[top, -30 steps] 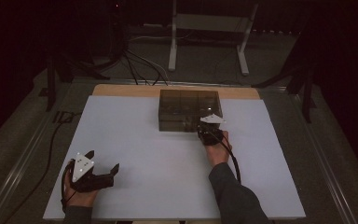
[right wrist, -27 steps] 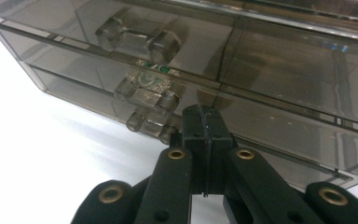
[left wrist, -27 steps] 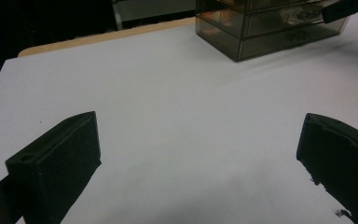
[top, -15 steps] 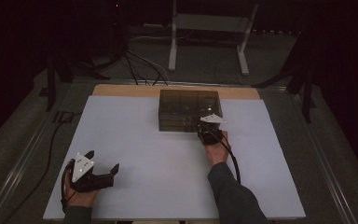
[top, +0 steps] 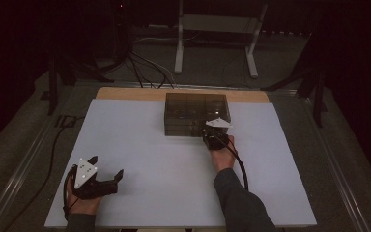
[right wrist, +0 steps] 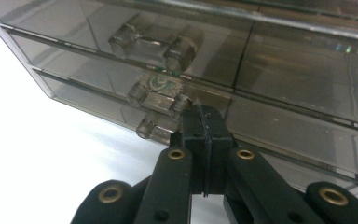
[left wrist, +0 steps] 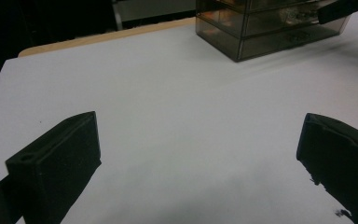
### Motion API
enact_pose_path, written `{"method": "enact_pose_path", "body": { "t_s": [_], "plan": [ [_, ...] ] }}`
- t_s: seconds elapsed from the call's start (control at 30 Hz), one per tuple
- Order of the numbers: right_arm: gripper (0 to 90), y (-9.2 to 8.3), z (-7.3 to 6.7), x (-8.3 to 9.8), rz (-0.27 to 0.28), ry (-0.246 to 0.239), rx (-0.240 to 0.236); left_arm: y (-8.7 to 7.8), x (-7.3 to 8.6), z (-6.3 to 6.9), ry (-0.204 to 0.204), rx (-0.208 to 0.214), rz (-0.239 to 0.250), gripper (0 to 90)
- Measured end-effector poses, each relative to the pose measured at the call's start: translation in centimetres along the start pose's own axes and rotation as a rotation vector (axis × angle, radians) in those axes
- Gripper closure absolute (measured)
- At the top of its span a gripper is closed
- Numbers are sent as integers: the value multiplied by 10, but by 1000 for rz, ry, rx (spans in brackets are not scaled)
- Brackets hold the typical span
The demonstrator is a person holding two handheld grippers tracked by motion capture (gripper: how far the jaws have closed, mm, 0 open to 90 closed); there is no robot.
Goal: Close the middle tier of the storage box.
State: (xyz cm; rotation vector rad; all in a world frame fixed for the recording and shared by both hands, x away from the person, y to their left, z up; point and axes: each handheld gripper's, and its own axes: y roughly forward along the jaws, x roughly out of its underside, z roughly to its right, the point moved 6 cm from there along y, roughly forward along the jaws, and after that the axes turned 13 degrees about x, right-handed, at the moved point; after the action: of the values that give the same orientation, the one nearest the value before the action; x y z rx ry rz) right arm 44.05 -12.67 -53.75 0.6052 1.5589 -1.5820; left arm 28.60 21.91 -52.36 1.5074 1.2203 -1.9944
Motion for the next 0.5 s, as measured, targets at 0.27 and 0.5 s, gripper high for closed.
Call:
{"method": "enact_pose_path", "body": {
  "t_s": [0.27, 0.5],
  "plan": [
    [747, -17, 4, -6, 45, -4, -8, -1, 0, 0, -4, -3, 4, 6],
    [505, -32, 4, -6, 57, -22, -60, -2, 0, -1, -6, -3, 7, 6]
  ]
}}
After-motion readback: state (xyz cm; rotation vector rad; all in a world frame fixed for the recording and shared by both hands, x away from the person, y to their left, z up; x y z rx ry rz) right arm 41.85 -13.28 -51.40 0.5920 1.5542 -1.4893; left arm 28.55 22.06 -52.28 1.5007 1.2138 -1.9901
